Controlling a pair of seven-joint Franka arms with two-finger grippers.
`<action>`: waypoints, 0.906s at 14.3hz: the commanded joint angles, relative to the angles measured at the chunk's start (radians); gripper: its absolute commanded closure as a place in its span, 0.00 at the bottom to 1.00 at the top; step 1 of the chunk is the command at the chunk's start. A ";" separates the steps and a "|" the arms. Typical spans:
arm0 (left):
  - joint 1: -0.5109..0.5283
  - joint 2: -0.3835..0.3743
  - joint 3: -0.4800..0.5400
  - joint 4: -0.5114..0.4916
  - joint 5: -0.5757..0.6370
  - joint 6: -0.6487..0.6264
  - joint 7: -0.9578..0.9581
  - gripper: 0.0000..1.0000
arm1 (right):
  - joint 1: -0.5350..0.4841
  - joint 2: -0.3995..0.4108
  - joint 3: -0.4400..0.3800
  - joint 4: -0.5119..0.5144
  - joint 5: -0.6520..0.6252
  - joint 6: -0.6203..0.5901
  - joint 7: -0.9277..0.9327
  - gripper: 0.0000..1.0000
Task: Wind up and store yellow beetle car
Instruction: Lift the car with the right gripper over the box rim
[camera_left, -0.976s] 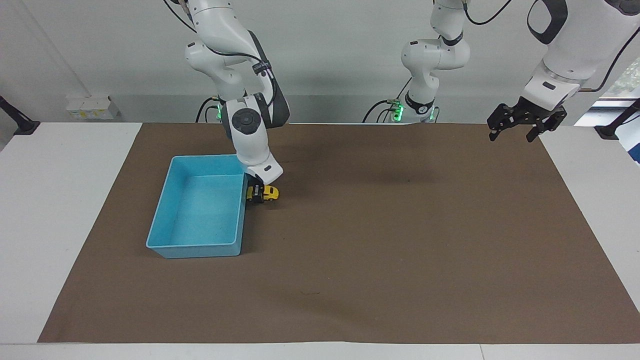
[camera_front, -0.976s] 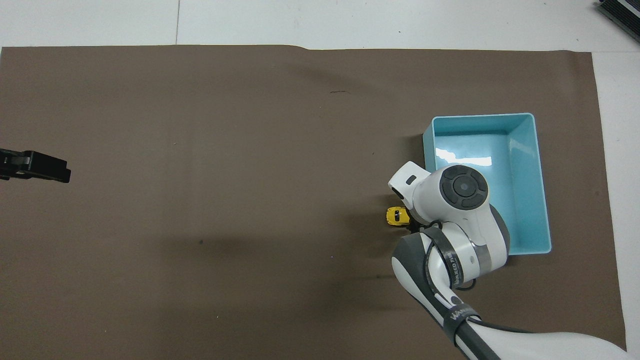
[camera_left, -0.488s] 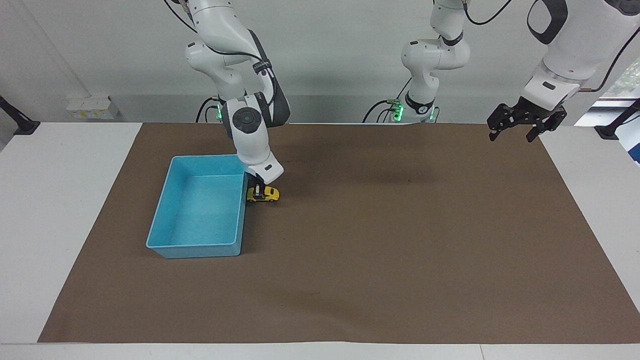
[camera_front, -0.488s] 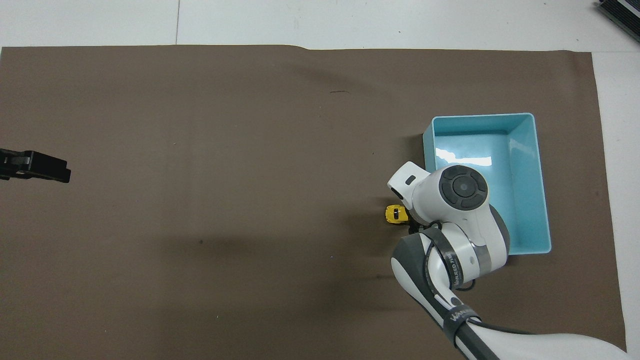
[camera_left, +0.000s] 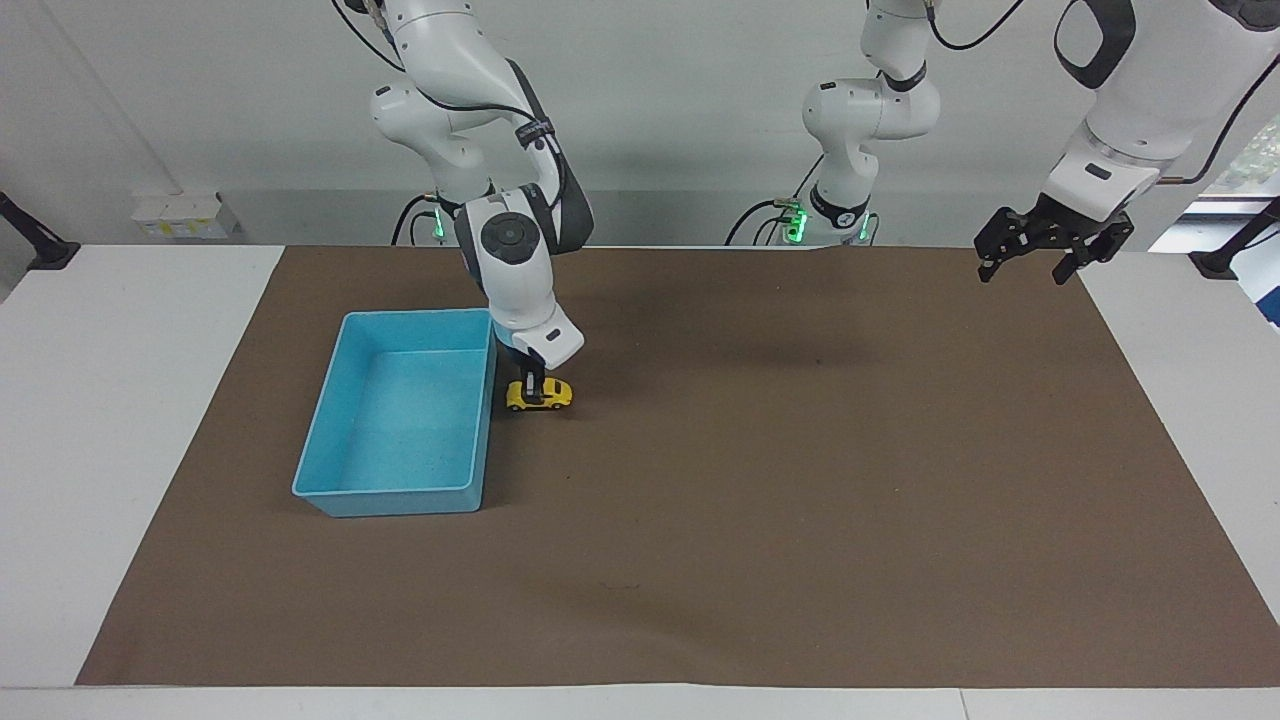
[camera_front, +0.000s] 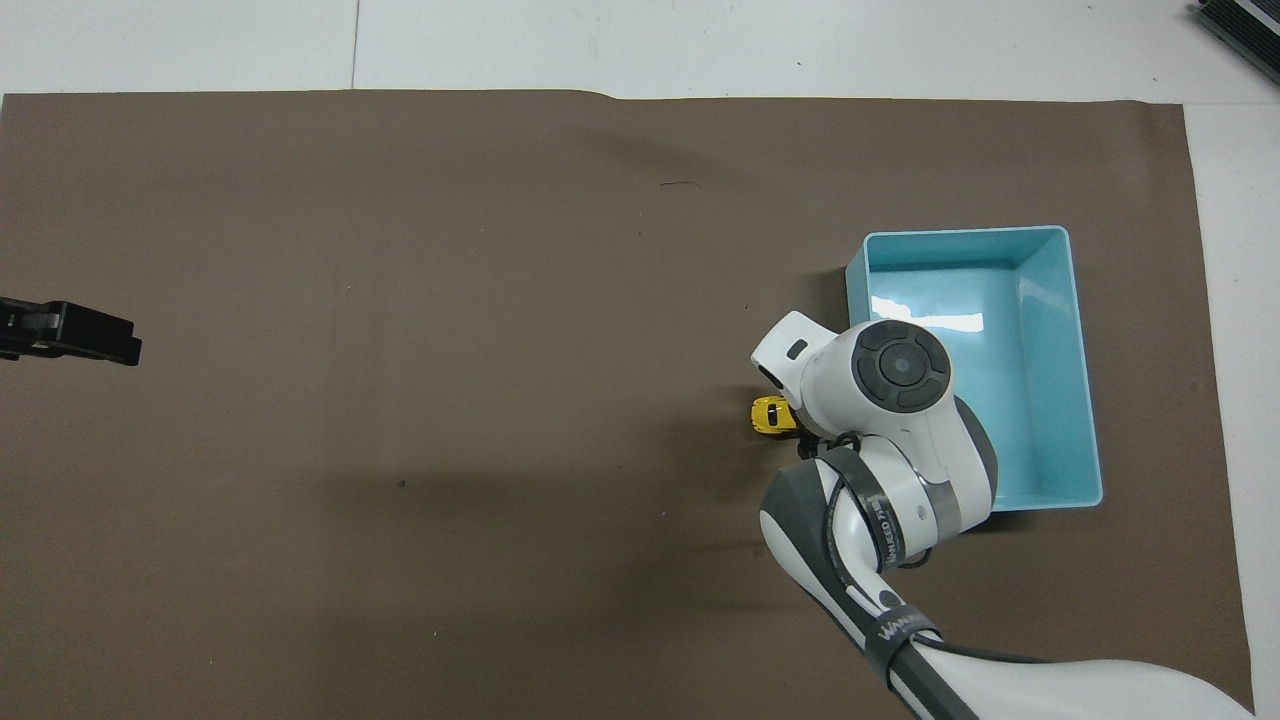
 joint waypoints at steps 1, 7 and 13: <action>0.004 -0.004 -0.002 0.009 0.017 -0.019 0.006 0.00 | -0.001 0.011 -0.003 0.077 -0.002 -0.080 0.008 1.00; 0.002 -0.004 -0.002 0.009 0.017 -0.019 0.006 0.00 | -0.015 -0.009 -0.006 0.238 0.012 -0.281 0.008 1.00; 0.002 -0.003 -0.002 0.009 0.017 -0.019 0.006 0.00 | -0.085 -0.041 -0.020 0.303 0.005 -0.395 -0.015 1.00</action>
